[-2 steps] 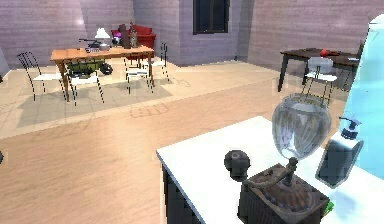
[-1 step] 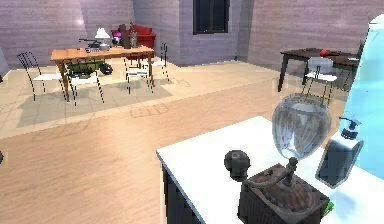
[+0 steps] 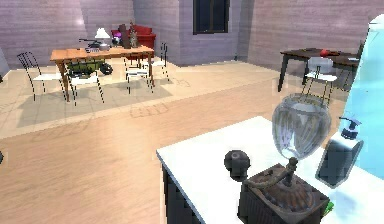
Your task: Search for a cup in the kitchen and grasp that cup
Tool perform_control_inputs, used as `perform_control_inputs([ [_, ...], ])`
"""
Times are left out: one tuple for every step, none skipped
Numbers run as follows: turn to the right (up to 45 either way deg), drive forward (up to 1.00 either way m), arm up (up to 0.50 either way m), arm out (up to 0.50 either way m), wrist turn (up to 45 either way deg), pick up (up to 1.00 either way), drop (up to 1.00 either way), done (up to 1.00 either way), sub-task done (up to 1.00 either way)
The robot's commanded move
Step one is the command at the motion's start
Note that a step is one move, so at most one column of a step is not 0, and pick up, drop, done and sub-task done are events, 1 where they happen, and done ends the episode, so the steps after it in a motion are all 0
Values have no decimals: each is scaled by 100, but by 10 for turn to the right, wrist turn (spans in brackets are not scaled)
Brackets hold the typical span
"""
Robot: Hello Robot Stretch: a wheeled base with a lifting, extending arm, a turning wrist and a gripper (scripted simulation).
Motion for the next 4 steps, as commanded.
perform_control_inputs([
  [0,0,0,0,450,0,0,0,0],
  [0,0,0,0,210,0,0,0,0],
  [0,0,-8,0,0,0,0,0,0],
  [0,0,0,0,0,100,0,0,0],
])
